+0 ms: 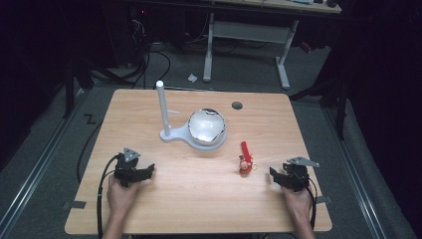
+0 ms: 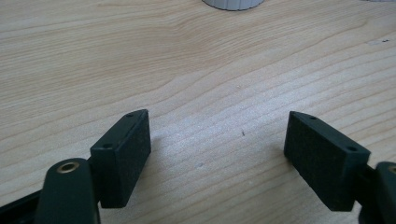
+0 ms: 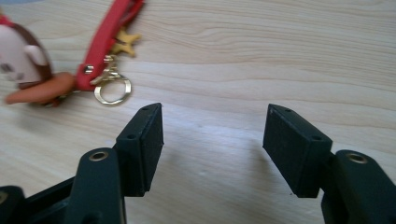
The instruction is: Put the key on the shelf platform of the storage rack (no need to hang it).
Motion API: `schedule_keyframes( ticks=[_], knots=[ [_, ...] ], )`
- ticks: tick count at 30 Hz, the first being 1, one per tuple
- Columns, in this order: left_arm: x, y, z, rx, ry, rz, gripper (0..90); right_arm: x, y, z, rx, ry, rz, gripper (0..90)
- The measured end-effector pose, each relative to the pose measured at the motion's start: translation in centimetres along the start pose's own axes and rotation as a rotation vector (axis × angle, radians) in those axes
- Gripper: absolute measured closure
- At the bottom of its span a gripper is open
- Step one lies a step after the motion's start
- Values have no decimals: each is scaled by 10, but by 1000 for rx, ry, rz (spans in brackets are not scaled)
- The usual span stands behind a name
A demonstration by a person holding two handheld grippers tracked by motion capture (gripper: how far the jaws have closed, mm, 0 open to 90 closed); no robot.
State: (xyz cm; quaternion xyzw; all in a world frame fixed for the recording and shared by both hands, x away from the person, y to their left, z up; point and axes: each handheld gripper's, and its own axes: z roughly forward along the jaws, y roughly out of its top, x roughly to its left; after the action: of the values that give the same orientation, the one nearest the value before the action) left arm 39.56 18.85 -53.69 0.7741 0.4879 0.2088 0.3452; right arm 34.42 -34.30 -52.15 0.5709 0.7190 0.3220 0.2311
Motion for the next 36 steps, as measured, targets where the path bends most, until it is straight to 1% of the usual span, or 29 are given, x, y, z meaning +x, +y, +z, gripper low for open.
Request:
schedule_keyframes(
  ticks=[2, 4, 5, 6, 7, 10, 11, 13, 15, 16, 17, 20, 22, 23, 24, 26, 27, 29, 30, 32, 36],
  knots=[
    [0, 0, 0, 0, 0, 0, 233, 2, 0, -1, -3, 9, -5, 374],
    [0, 0, 0, 0, 0, 0, 233, 9, 2, -4, -10, 34, -19, 374],
    [0, 0, 0, 0, 0, 0, 233, 9, 2, -4, -10, 34, -19, 374],
    [0, 0, 0, 0, 0, 0, 233, 11, 2, -5, -17, 45, -22, 372],
    [0, 0, 0, 0, -1, 0, 233, 16, 4, -8, -25, 72, -22, 366],
    [0, 0, 0, 0, 0, 0, 233, 20, 5, -9, -33, 84, -25, 354],
    [0, 0, 0, 0, 0, 0, 233, 25, 7, -10, -44, 99, -30, 340],
    [0, 0, 0, 0, 0, -1, 233, 28, 8, -10, -50, 113, -40, 334],
    [0, 0, 0, 0, 0, 0, 233, 33, 9, -10, -49, 130, -40, 326],
    [0, 0, 0, 0, 0, 0, 233, 33, 9, -10, -49, 130, -40, 326],
    [0, 0, 0, 0, -1, 0, 233, 37, 12, -10, -51, 144, -48, 320],
    [0, 0, 0, 0, 0, 0, 234, 42, 16, -8, -57, 167, -61, 316],
    [0, 0, 0, 0, -1, 0, 233, 44, 18, -8, -58, 173, -67, 314],
    [0, 0, 0, 0, 0, 0, 233, 47, 19, -7, -56, 180, -68, 313],
    [0, 0, 0, 0, 0, -1, 233, 51, 21, -5, -58, 192, -79, 312],
    [0, 0, 0, 0, -1, 0, 234, 53, 22, -4, -55, 196, -81, 309],
    [0, 0, 0, 0, -1, 0, 233, 57, 24, -1, -48, 204, -82, 308],
    [0, 0, 0, 1, -1, 0, 234, 58, 25, 0, -47, 206, -84, 308],
    [0, 0, 0, 0, -1, 0, 234, 61, 28, 3, -46, 208, -99, 305],
    [0, 0, 0, 0, -1, 0, 233, 62, 29, 4, -44, 210, -97, 305],
    [0, 0, 0, 0, -1, 0, 233, 66, 36, 12, -30, 217, -100, 295]
  ],
)
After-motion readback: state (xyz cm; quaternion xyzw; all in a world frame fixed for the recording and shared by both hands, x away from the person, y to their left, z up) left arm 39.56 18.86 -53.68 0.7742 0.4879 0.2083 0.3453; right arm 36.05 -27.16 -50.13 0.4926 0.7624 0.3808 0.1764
